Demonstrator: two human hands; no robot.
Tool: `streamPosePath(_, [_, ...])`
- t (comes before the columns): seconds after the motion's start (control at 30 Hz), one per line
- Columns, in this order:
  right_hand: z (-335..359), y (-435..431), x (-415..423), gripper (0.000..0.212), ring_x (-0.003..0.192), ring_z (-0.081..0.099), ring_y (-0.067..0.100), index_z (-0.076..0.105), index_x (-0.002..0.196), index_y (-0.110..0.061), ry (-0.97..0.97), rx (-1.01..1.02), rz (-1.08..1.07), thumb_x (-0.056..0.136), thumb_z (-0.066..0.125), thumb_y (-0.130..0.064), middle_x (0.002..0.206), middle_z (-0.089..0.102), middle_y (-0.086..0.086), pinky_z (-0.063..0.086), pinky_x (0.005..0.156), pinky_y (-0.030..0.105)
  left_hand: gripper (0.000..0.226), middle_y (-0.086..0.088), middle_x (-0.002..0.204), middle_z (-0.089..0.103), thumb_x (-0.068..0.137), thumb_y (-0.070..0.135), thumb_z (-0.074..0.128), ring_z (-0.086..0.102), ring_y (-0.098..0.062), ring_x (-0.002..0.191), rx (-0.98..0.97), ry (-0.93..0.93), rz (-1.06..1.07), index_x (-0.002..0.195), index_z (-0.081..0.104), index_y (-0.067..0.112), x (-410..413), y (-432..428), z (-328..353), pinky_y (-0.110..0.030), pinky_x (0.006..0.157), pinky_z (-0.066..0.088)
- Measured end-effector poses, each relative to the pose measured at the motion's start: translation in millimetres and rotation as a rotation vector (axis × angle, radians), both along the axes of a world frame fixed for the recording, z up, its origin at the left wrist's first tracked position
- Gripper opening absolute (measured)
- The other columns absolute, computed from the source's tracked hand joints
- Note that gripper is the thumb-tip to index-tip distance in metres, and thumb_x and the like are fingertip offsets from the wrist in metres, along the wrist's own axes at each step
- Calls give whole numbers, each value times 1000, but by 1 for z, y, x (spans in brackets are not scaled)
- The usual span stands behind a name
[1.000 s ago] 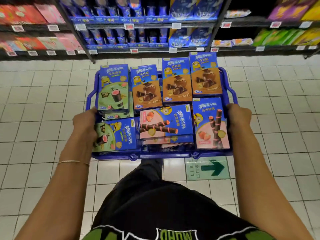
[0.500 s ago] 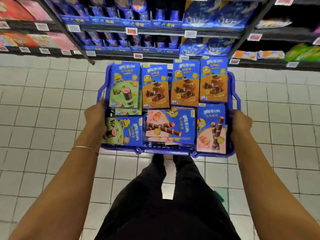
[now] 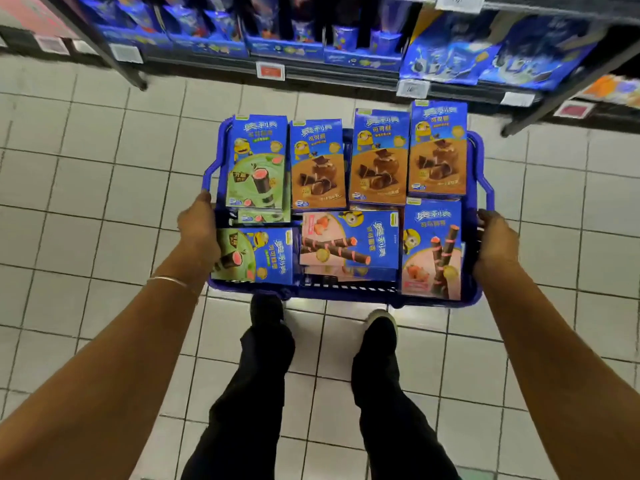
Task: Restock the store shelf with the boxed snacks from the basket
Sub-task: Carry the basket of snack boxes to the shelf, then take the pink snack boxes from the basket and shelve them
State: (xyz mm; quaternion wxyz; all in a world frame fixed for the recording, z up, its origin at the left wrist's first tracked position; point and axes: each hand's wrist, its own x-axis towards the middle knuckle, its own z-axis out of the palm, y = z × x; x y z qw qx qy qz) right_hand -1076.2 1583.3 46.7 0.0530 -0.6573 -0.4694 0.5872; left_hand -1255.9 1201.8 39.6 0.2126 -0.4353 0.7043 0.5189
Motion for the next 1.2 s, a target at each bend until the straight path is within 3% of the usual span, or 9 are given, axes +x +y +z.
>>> streamPosePath(0.1, [-60, 4, -32, 43, 68, 70, 25, 66, 97, -12, -5, 1, 1, 63, 62, -37, 88, 74, 9, 55, 64, 32, 39, -13, 115, 78, 98, 44, 55, 71, -32, 93, -10, -8, -25, 109, 72, 12, -33, 4, -60, -53, 99, 57])
streamPosePath(0.3, [-138, 9, -75, 38, 68, 72, 23, 67, 89, -17, -26, 5, 36, 62, 63, -43, 84, 77, 6, 59, 71, 36, 51, -13, 122, 76, 98, 49, 55, 72, -31, 103, 9, -6, -57, 125, 69, 8, -89, 9, -127, -55, 103, 55])
streamPosePath(0.47, [-167, 14, -106, 38, 72, 73, 28, 71, 94, -16, -10, 30, 69, 67, 66, -41, 80, 75, 5, 60, 76, 43, 34, -8, 104, 76, 101, 48, 53, 70, -27, 84, 38, -1, -45, 104, 64, 17, -120, 11, -154, -46, 91, 57])
streamPosePath(0.63, [-185, 13, -133, 57, 88, 75, 30, 65, 121, -9, -11, 36, 93, 74, 66, -41, 105, 76, 13, 61, 84, 46, 30, -10, 114, 75, 101, 45, 56, 73, -31, 104, 74, -12, -28, 108, 61, 16, -140, 6, -175, -51, 104, 55])
streamPosePath(0.87, [-193, 8, -149, 53, 90, 73, 28, 60, 125, -5, -19, 46, 117, 82, 65, -37, 115, 73, 15, 58, 78, 37, 45, -10, 113, 77, 102, 61, 52, 75, -30, 96, 122, -44, -66, 107, 63, 17, -156, -1, -182, -46, 89, 61])
streamPosePath(0.97, [-179, 0, -155, 61, 95, 70, 24, 53, 132, -15, -139, 57, 147, 81, 65, -47, 125, 66, 11, 58, 82, 39, 59, -13, 128, 73, 104, 67, 42, 71, -31, 115, 30, -62, -173, 114, 66, 14, -162, -6, -175, -45, 98, 56])
streamPosePath(1.03, [-159, -8, -162, 73, 103, 63, 24, 45, 142, -23, -290, 102, 162, 80, 63, -58, 137, 52, 9, 55, 84, 39, 71, -17, 142, 65, 106, 66, 36, 64, -33, 126, -61, -44, -242, 138, 60, 7, -164, -10, -164, -45, 103, 51])
streamPosePath(1.13, [-124, -26, -172, 82, 133, 44, 34, 34, 154, -20, -485, 285, 221, 86, 56, -59, 153, 34, 14, 40, 104, 42, 79, -16, 158, 49, 103, 64, 46, 50, -34, 143, -183, 22, -304, 157, 38, 8, -157, -16, -136, -46, 118, 42])
streamPosePath(1.2, [-98, -49, -177, 75, 136, 43, 34, 39, 151, -14, -453, 349, 209, 90, 59, -53, 150, 38, 14, 40, 105, 41, 69, -17, 149, 55, 102, 55, 57, 55, -33, 136, -279, 89, -389, 151, 45, 8, -140, -20, -115, -38, 111, 46])
